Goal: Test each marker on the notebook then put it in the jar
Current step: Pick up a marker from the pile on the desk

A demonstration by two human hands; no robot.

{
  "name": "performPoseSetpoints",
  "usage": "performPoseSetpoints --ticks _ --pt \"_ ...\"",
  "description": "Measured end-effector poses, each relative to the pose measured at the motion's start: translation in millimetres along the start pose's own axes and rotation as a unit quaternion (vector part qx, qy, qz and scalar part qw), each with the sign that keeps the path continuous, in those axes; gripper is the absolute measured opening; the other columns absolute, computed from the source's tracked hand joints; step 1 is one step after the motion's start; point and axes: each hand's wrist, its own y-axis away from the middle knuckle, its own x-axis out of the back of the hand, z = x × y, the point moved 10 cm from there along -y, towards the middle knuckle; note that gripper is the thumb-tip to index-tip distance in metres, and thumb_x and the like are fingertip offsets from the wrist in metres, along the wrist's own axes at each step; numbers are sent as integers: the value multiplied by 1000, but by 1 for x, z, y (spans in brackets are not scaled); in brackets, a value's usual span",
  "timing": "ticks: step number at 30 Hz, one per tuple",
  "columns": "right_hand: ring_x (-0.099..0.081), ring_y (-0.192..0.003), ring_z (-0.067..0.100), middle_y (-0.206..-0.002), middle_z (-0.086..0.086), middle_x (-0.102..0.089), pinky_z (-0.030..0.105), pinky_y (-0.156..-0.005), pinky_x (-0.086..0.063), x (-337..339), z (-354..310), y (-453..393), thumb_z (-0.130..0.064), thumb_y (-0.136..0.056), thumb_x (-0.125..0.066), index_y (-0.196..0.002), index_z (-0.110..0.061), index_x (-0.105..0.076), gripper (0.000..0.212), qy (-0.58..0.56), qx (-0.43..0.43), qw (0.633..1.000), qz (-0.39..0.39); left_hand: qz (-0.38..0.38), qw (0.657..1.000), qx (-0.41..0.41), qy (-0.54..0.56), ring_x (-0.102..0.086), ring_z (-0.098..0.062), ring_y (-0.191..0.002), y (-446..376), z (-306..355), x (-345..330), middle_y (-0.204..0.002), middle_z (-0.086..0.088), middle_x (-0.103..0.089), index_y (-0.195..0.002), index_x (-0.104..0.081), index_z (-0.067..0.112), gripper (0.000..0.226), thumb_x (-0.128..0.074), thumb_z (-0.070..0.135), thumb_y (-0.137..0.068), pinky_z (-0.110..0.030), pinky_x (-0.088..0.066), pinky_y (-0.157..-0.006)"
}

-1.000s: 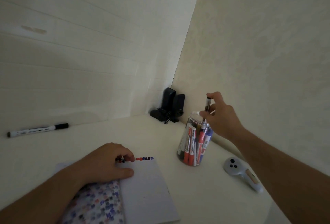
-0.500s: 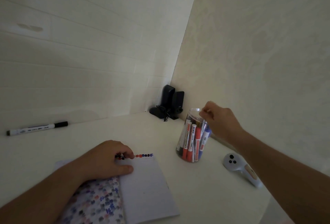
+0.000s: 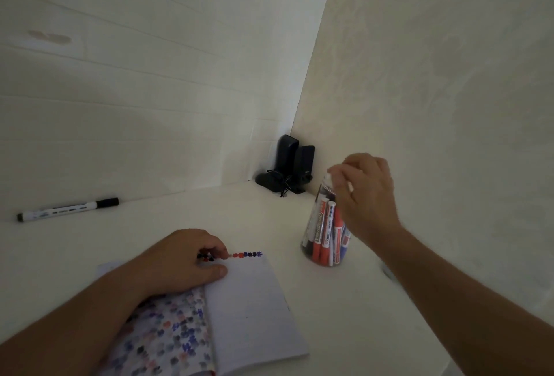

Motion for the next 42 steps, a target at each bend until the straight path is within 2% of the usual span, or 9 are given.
performPoseSetpoints --ticks 4,9,15,22,25,30,35,38,42 --pt "-61 -94 4 -103 -13 -68 28 -86 -51 -75 -104 31 -32 -101 -60 -112 -29 -76 20 -209 40 947 -240 86 996 30 -25 -62 4 -95 -4 -22 33 -102 20 -68 -94 -71 45 12 -74 34 -90 -18 -50 -83" --pt "-49 -115 6 -126 -16 -56 31 -101 -46 -155 -206 109 -59 -93 -66 -128 -40 -68 40 -251 165 823 -483 296 916 211 -170 -59 -31 -114 26 -104 128 -123 -4 -70 -108 -76 34 33 -62 10 -89 -43 -47 -100" --pt "-36 -116 9 -124 -18 -48 37 -101 -42 -164 -218 125 -71 -93 -57 -128 -43 -67 46 -249 220 835 -439 217 860 409 -215 -37 -35 -137 54 -161 132 -152 -7 -46 -145 -52 33 55 -50 19 -92 -49 -27 -114" --pt "-34 -105 11 -106 -16 -68 43 -94 -34 -162 -206 117 -60 -103 -33 -115 -36 -71 47 -208 214 861 -412 134 849 413 -302 -41 -37 -126 36 -150 118 -131 -9 -53 -128 -64 39 32 -53 53 -101 -48 -30 -104" --pt "-35 -102 8 -98 -15 -70 38 -95 -35 -169 -197 116 -55 -104 -45 -118 -35 -71 36 -271 159 842 -439 252 862 297 -325 -48 -38 -113 23 -103 132 -119 -14 -56 -124 -67 28 28 -55 42 -102 -46 -37 -94" --pt "-58 -100 6 -98 -9 -71 39 -94 -53 -171 -182 109 -53 -106 -46 -125 -29 -70 40 -397 44 819 -412 379 925 25 -16 -61 -6 -71 20 8 125 -78 6 -62 -115 -50 21 9 -50 26 -107 -22 -47 -66" --pt "-68 -87 12 -95 -12 -74 39 -90 -53 -179 -142 87 -74 -86 -41 -114 -35 -71 57 -641 -249 659 -304 279 909 8 310 -69 -26 -72 14 34 66 -75 -10 -71 -97 -51 7 9 -54 1 -102 -40 -60 -74" --pt "-56 -66 16 -75 1 -58 38 -69 -53 -185 -125 87 -53 -96 -60 -112 -27 -72 33 -707 -341 560 -265 160 947 39 275 -71 -26 -74 4 32 34 -83 -13 -74 -93 -50 8 13 -61 5 -100 -41 -60 -72" --pt "-59 -60 13 -67 1 -66 31 -58 -51 -182 -107 76 -31 -98 -71 -94 -13 -69 18 -580 -237 733 -266 43 997 25 59 -69 -18 -84 1 31 6 -94 3 -71 -111 -45 29 9 -50 33 -105 -51 -57 -76"
